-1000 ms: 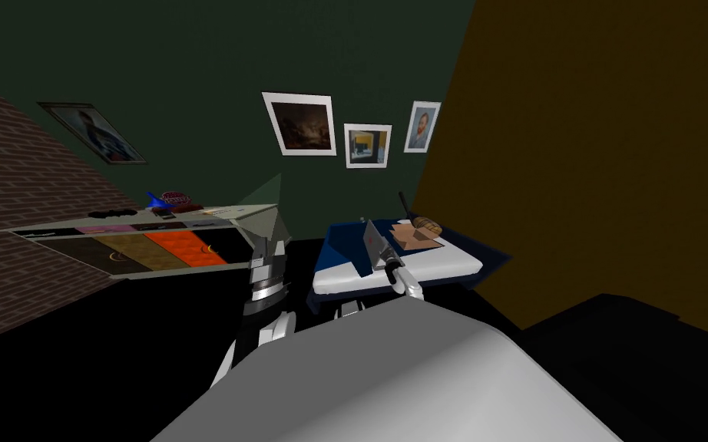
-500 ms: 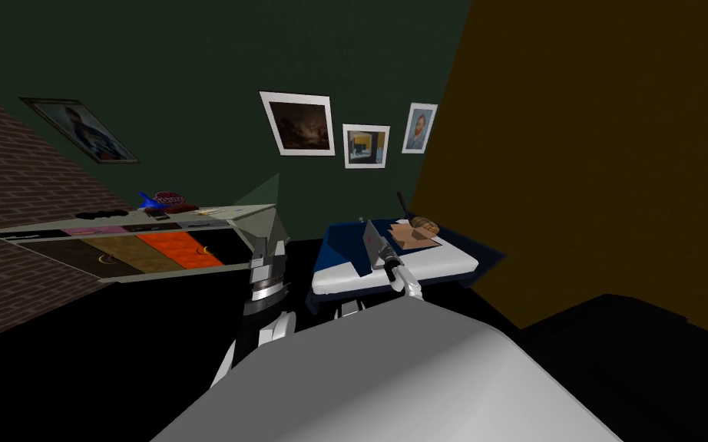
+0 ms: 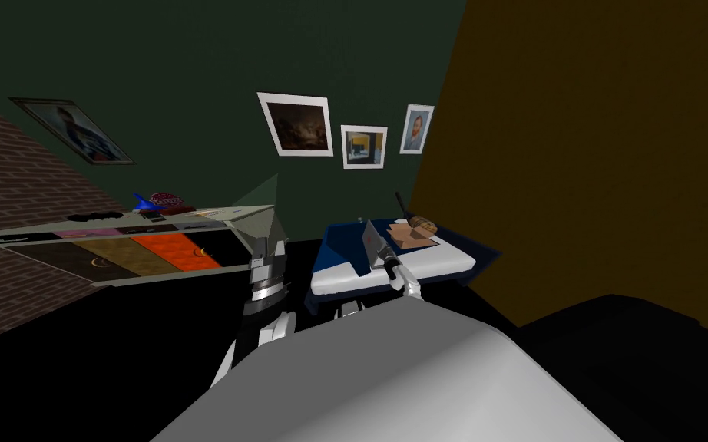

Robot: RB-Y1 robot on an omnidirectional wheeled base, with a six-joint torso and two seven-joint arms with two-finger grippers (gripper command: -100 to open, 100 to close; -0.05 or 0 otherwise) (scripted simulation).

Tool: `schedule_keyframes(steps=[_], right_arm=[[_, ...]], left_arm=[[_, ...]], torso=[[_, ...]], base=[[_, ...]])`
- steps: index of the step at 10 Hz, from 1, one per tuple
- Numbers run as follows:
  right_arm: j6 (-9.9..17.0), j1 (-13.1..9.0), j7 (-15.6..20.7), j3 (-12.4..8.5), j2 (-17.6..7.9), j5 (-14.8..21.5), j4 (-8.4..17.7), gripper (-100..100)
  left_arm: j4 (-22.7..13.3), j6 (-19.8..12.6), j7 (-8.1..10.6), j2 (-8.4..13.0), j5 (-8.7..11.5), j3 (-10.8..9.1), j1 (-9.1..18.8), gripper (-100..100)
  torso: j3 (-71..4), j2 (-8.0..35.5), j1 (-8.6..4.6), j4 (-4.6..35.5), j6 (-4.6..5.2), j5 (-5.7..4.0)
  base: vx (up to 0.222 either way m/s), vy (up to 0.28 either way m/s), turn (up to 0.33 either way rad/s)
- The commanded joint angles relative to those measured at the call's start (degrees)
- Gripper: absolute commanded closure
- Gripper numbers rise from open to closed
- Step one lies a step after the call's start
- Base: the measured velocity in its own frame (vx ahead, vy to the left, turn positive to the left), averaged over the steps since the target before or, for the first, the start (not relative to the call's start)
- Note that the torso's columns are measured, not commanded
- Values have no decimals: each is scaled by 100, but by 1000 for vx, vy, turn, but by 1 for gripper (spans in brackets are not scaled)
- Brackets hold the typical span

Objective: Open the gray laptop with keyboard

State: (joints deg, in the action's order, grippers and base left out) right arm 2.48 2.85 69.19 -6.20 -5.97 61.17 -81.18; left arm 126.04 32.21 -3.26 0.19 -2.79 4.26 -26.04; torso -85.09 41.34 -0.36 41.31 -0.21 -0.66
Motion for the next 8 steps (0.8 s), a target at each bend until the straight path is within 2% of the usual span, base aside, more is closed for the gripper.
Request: schedule_keyframes(steps=[1,2,3,5,6,7,8], right_arm=[[129,139,-33,191,-52,-130,4,100],[129,139,-33,191,-52,-130,4,100],[-188,-138,281,39,-11,-382,243,100],[-188,-138,580,39,-11,-656,284,100],[-188,-138,580,39,-11,-840,284,100],[-457,-414,833,-113,30,-1018,454,100],[-505,-414,973,-113,30,-1194,564,100]], left_arm=[[0,0,0,0,0,0,0,0],[0,0,0,0,0,0,0,0],[0,0,0,0,0,0,0,0],[0,0,0,0,0,0,0,0],[0,0,0,0,0,0,0,0],[0,0,0,0,0,0,0,0],[0,0,0,0,0,-1,0,0]], torso=[[0,-1,-5,0,-4,-3],[1,1,-2,1,-8,-3],[3,5,1,5,-6,1],[7,13,-4,11,1,5],[8,15,3,13,0,9],[7,14,9,13,-1,11],[11,23,3,22,12,18]], base=[[0,0,0],[0,0,0],[-28,-12,-183],[-18,-12,-47],[-2,-6,7],[-23,-15,-193],[-19,-17,-108]])
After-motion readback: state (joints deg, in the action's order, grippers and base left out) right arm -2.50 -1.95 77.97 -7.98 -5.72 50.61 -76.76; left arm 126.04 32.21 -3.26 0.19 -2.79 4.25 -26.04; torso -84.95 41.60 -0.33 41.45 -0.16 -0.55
